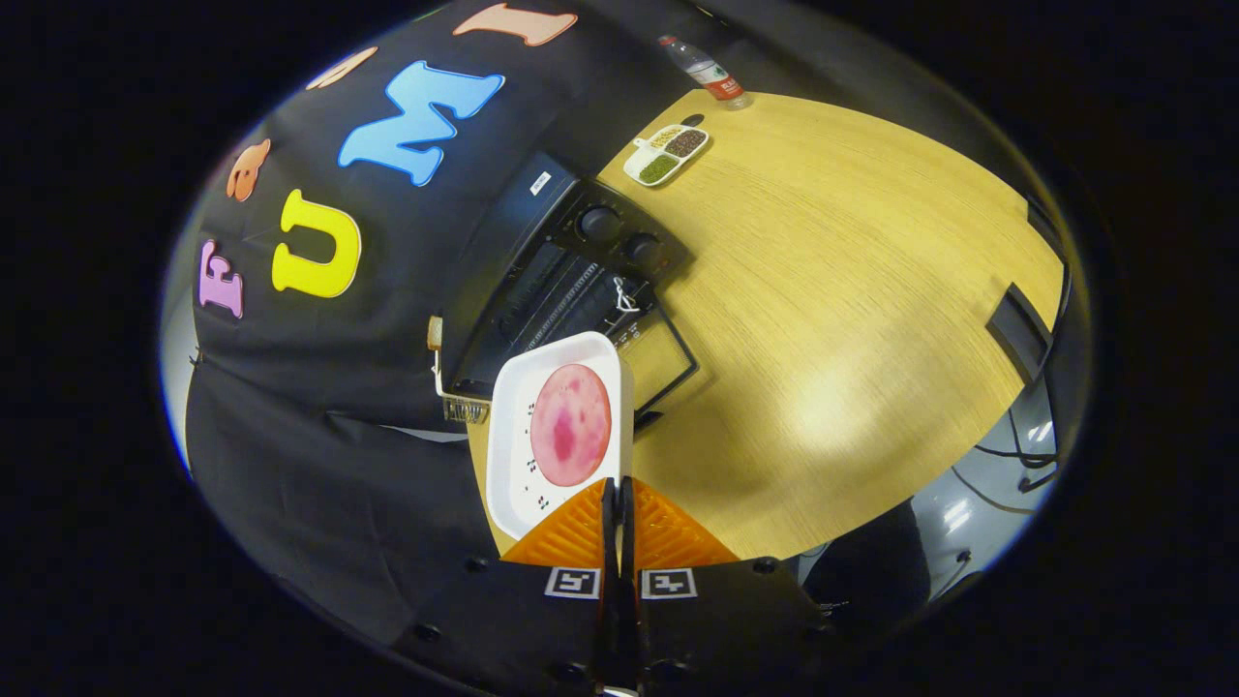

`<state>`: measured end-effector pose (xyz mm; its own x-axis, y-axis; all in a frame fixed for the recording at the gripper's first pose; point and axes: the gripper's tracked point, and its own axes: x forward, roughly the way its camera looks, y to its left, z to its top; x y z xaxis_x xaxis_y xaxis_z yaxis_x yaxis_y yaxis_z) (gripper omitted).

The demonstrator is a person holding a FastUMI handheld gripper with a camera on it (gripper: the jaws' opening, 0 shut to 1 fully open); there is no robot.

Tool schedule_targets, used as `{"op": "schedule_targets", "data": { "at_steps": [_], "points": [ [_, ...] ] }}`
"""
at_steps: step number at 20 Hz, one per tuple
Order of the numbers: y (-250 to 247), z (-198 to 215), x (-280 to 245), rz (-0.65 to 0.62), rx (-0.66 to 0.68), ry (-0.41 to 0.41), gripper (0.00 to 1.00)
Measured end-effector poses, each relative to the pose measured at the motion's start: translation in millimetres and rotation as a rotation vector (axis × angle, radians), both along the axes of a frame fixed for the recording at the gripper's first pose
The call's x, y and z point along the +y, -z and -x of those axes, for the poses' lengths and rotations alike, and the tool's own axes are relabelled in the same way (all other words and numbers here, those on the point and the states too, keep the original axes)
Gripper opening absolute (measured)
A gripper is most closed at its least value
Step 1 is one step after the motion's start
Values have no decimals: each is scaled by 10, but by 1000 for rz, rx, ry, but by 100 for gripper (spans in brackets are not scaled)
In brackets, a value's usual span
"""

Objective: Open the toaster oven, put the food inside, and close the toaster oven door.

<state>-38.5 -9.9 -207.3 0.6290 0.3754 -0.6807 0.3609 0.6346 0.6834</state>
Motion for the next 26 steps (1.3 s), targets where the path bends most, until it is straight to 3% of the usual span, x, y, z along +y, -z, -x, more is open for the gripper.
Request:
{"op": "schedule_targets", "data": {
  "at_steps": [8,15,26],
  "points": [
    [241,-700,303,-21,10,9,2],
    [611,-1274,526,-64,39,68,2],
    [787,-2083,322,-71,-43,308,2]
  ]
}}
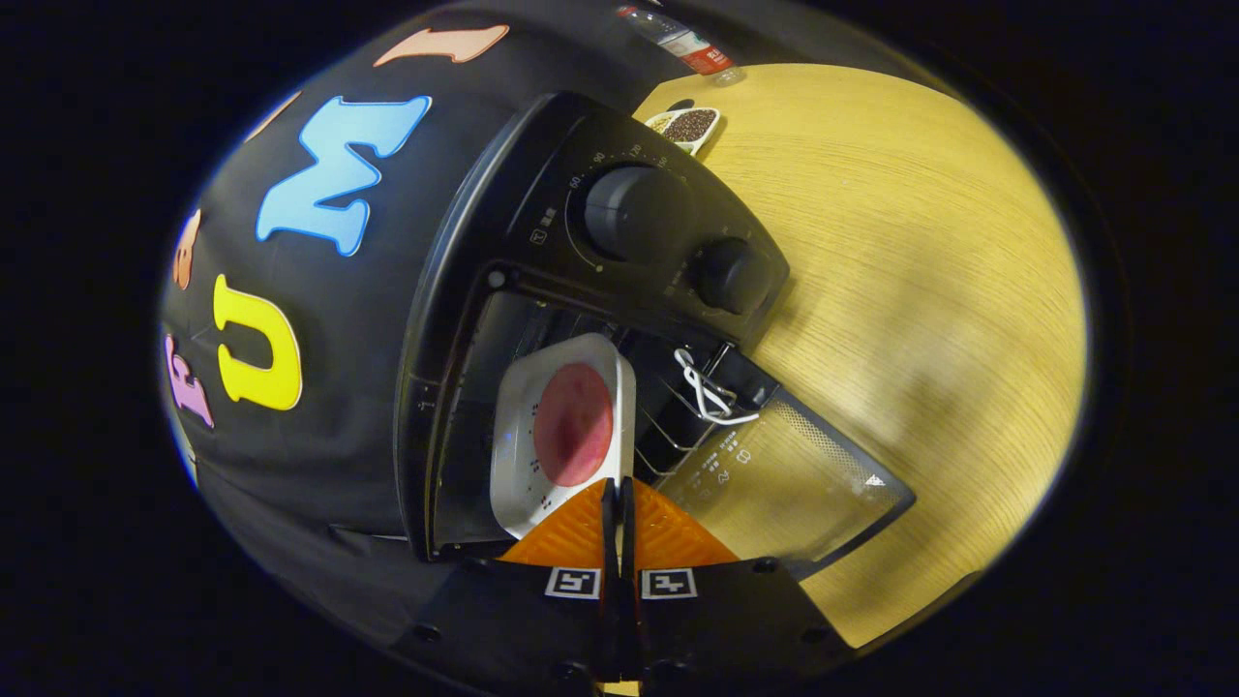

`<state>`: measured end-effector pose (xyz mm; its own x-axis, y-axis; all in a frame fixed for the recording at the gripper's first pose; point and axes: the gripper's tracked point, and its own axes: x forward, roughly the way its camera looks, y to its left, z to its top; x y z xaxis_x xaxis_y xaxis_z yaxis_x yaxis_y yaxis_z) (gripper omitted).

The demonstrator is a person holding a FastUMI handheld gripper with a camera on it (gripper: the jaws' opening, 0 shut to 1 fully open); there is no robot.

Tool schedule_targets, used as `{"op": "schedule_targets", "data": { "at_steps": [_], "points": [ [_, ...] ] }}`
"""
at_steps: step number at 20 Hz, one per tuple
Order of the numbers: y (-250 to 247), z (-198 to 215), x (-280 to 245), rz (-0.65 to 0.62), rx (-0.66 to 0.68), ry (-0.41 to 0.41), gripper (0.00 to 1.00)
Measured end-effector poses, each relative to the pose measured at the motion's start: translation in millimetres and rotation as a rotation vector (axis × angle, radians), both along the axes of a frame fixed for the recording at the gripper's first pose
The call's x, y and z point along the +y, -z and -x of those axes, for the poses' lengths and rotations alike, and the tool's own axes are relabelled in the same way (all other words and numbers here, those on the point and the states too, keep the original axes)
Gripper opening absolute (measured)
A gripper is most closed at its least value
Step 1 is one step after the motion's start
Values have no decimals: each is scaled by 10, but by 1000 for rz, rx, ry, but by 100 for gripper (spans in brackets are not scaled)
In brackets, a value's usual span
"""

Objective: Open the toaster oven, put the food inside, and close the toaster oven door.

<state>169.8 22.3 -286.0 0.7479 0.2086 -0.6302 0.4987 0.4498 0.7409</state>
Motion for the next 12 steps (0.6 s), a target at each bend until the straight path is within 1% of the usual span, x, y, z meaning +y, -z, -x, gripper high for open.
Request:
{"op": "schedule_targets", "data": {
  "at_steps": [2,5,8,12],
  "points": [
    [-7,-122,46,-6,-30,37,2],
    [40,-281,165,-2,-66,64,2],
    [171,-346,251,23,-51,84,2],
    [179,-466,385,9,-57,104,3]
  ]
}}
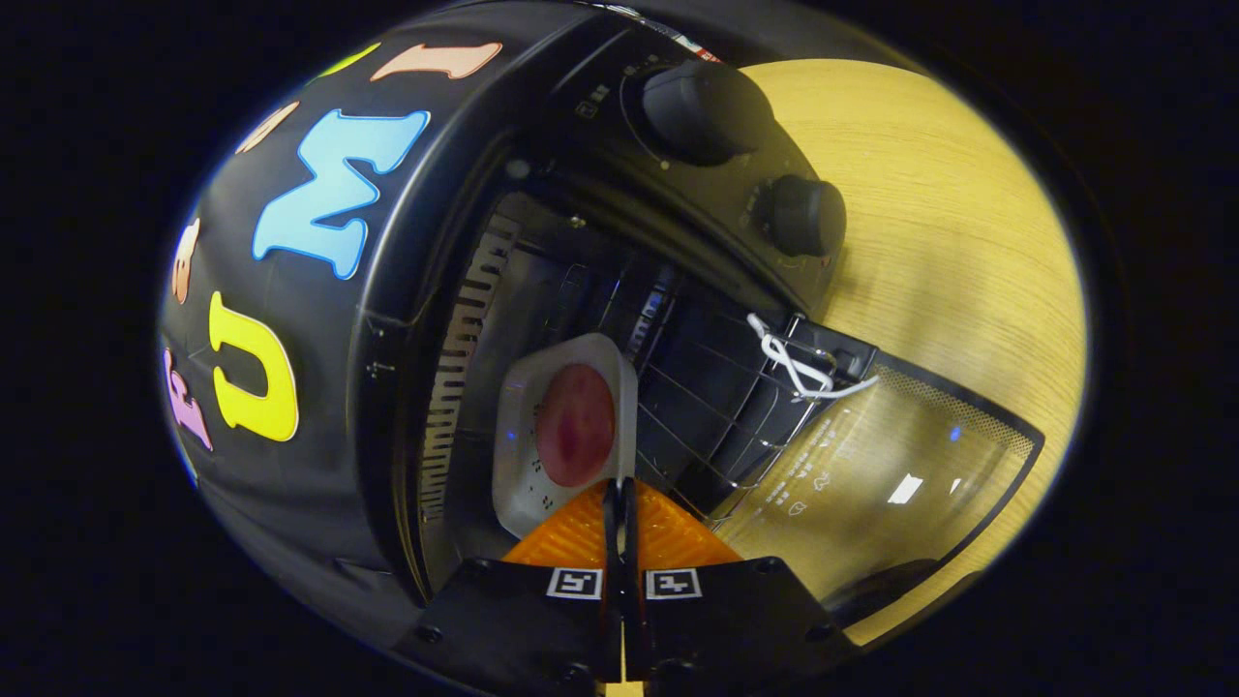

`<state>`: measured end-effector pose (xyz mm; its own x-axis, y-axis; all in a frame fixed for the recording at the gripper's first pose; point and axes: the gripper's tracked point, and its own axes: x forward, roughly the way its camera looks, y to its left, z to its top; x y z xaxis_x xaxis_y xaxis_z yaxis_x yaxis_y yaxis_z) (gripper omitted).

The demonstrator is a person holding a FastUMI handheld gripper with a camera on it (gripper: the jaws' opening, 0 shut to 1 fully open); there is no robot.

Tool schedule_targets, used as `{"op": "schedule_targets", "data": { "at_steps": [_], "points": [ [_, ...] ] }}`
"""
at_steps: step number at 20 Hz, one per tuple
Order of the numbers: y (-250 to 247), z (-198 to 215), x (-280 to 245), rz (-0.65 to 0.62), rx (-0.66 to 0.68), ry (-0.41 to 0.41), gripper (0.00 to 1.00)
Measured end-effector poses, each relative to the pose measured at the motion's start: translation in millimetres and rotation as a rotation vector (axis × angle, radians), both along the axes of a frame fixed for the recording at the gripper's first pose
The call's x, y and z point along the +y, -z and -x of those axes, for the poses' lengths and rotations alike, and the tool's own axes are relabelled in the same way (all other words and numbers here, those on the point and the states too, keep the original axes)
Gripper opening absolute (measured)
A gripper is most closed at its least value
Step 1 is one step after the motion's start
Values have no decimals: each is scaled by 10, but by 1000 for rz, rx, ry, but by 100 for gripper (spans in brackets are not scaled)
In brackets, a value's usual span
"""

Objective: Open the toaster oven, put the food inside, and close the toaster oven door.

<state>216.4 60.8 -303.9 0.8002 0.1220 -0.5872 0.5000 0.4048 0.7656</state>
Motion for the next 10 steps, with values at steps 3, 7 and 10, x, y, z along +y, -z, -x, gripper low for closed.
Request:
{"op": "schedule_targets", "data": {
  "at_steps": [3,7,10],
  "points": [
    [-24,-21,43,14,-11,-17,5],
    [-141,5,54,12,-50,-29,11],
    [-274,91,136,-14,-76,-75,40]
  ]
}}
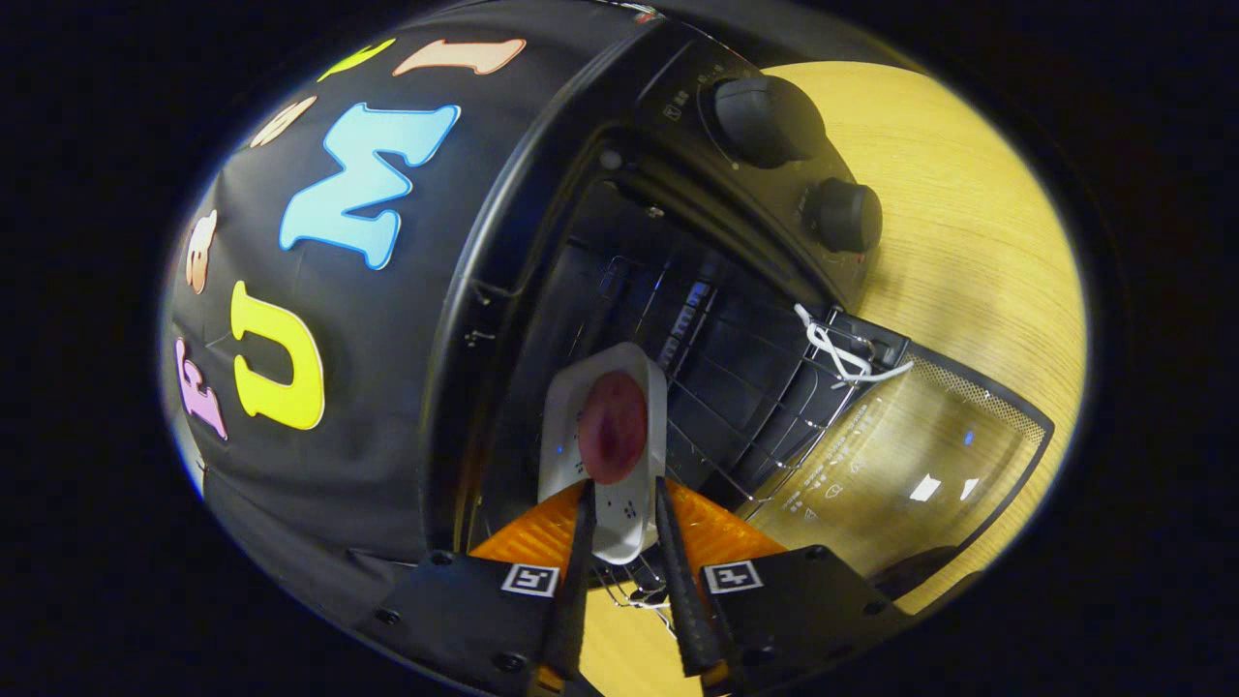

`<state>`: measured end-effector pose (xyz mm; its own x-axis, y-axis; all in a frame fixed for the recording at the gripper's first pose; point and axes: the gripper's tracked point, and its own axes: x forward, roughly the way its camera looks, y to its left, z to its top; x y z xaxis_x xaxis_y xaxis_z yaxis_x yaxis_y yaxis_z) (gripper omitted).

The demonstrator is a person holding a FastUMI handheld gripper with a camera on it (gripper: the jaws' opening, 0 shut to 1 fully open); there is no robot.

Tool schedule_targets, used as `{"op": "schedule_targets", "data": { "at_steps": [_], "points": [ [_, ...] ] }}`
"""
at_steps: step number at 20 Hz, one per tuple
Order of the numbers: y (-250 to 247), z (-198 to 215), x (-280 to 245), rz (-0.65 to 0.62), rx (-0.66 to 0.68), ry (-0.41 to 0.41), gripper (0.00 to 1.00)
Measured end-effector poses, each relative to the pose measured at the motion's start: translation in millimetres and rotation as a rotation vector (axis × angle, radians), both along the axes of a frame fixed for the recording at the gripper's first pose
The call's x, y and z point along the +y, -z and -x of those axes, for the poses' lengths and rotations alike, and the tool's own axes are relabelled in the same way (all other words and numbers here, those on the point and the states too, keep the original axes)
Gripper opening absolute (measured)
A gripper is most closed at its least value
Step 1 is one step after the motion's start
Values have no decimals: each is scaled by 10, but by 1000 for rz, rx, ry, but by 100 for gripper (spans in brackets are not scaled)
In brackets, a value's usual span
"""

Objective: Open the toaster oven, put the food inside, and close the toaster oven door.

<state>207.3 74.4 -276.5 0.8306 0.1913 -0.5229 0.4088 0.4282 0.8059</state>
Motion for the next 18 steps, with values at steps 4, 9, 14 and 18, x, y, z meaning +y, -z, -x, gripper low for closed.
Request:
{"op": "schedule_targets", "data": {
  "at_steps": [4,9,14,18],
  "points": [
    [-95,291,160,7,-8,-95,81],
    [-206,682,334,119,-37,-235,98],
    [-316,937,332,387,-77,-406,98],
    [-441,1032,260,641,-142,-486,98]
  ]
}}
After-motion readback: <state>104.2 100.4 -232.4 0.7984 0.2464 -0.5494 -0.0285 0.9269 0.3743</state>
